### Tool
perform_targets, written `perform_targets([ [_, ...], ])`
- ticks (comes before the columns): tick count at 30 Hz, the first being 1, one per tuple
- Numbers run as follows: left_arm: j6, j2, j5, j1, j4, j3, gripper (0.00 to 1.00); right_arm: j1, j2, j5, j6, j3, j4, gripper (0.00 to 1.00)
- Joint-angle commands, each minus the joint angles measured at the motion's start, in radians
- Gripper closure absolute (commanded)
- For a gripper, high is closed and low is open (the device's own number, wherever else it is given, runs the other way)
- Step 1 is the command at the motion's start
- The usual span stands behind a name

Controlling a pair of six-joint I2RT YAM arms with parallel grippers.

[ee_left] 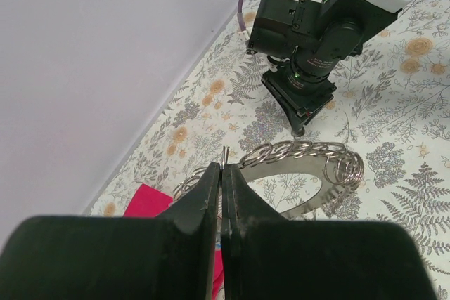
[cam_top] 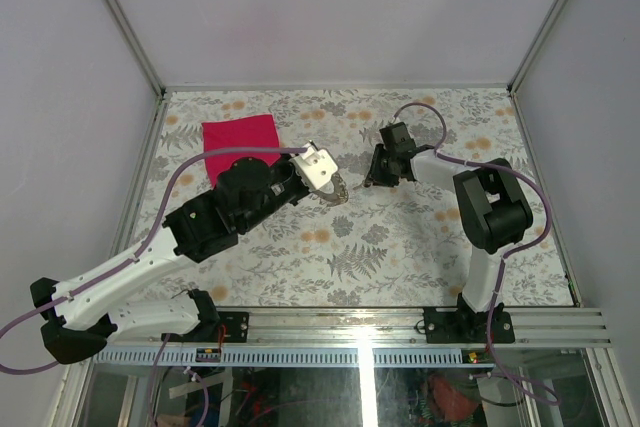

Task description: Put the keys on the keyring

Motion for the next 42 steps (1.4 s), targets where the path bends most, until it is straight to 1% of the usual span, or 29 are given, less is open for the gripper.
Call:
perform_targets([
  [1,-0.005,-0.018,0.004,0.005,0.057,0.023,1.0,-0.007,-0.014,0.013,0.02,-0.013,0.012,0.69],
  [5,-0.007,-0.017,0.006,0.005,0.057,0.023,1.0,-0.007,-0.017,0.016,0.019,-0.018,0.016,0.78],
  [8,-0.007,-0.015,0.012,0.005,0.053,0.025,1.0,-0.008,-0.02,0.009,0.009,-0.016,0.015,0.93],
  [12,-0.01,-0.012,0.02,0.005,0.042,0.035,1.0,-0.009,-0.059,0.009,-0.044,-0.011,0.024,1.0],
  [16,-0.013,-0.009,0.021,0.005,0.036,0.038,1.0,-0.009,-0.153,0.028,-0.18,-0.015,0.014,1.0],
  [20,-0.019,-0.006,0.037,0.005,0.032,0.046,1.0,-0.009,-0.261,-0.005,-0.37,-0.027,-0.038,1.0],
  [24,-0.022,-0.003,0.043,0.005,0.032,0.049,1.0,-0.009,-0.372,-0.131,-0.571,-0.043,-0.138,1.0],
  [27,-0.023,-0.002,0.036,0.004,0.032,0.053,1.0,-0.009,-0.463,-0.194,-0.685,-0.065,-0.186,1.0],
  [30,-0.029,-0.002,0.041,0.005,0.034,0.057,1.0,-0.009,-0.579,-0.246,-0.733,-0.097,-0.17,1.0],
  [34,-0.05,0.004,0.07,0.004,0.028,0.073,1.0,-0.009,-0.738,-0.287,-0.765,-0.157,-0.057,1.0],
  [35,-0.053,0.004,0.079,0.004,0.03,0.075,1.0,-0.009,-0.766,-0.311,-0.78,-0.153,-0.052,1.0],
  [37,-0.059,0.004,0.091,0.004,0.038,0.078,1.0,-0.009,-0.802,-0.36,-0.8,-0.107,-0.091,1.0],
  [40,-0.06,0.015,0.104,0.005,0.054,0.09,1.0,-0.009,-0.828,-0.425,-0.821,-0.022,-0.199,1.0],
  [42,-0.056,0.019,0.117,0.005,0.072,0.094,1.0,-0.008,-0.851,-0.47,-0.828,-0.001,-0.216,1.0],
])
